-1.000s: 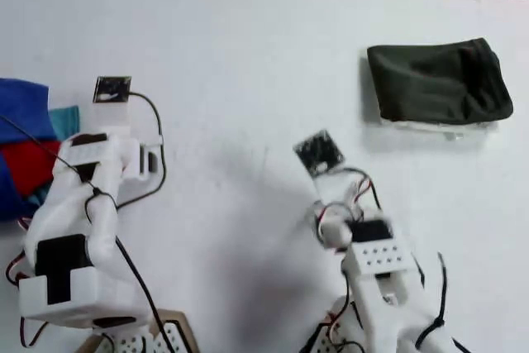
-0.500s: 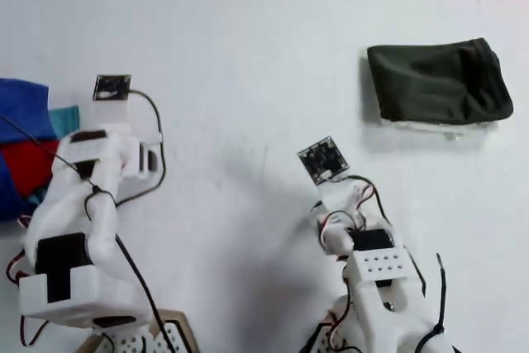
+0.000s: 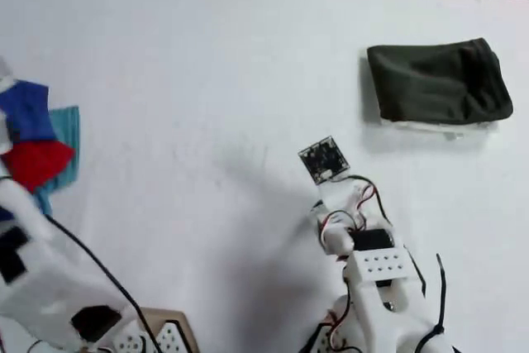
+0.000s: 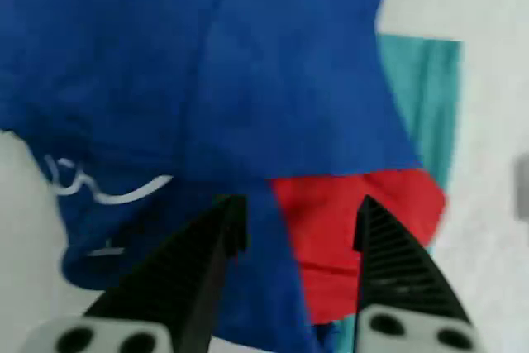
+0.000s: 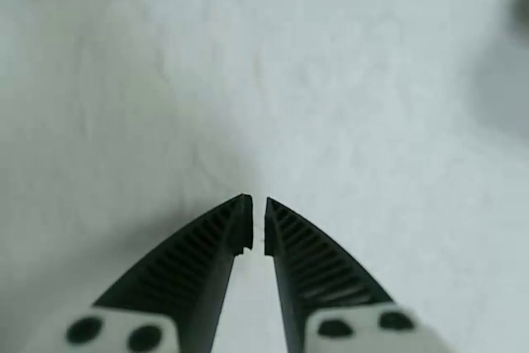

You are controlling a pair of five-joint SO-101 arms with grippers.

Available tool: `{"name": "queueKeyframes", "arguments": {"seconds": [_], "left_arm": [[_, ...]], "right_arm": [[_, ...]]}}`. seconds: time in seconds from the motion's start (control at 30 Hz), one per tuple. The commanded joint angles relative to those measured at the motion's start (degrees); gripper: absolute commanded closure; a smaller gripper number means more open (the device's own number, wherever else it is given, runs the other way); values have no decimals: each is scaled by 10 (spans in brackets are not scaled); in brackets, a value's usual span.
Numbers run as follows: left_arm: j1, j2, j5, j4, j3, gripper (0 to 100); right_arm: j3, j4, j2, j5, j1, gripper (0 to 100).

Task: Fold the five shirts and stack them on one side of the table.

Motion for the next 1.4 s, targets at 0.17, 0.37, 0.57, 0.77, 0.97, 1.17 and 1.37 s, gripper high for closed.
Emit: {"name": "queueKeyframes", "arguments": {"seconds": [0.17,0.37,0.57,0.77,0.97,1.17,1.37], "left_arm": [[-72,247,-9,151,-435,766],[-64,409,-13,212,-645,766],[-62,510,-13,282,-770,771],[-36,501,-9,335,-865,963],[19,407,33,337,-843,976],[102,289,76,338,-812,976],[220,128,102,338,-635,976]], "right_arm": [[-3,-11,-16,-4,8,961],[0,-11,-16,-4,8,961],[1,-11,-16,-4,7,961],[3,-22,-16,-4,7,961],[3,-22,-16,-4,7,961],[3,-22,-16,-4,7,961],[4,-22,-16,-4,7,961]]}}
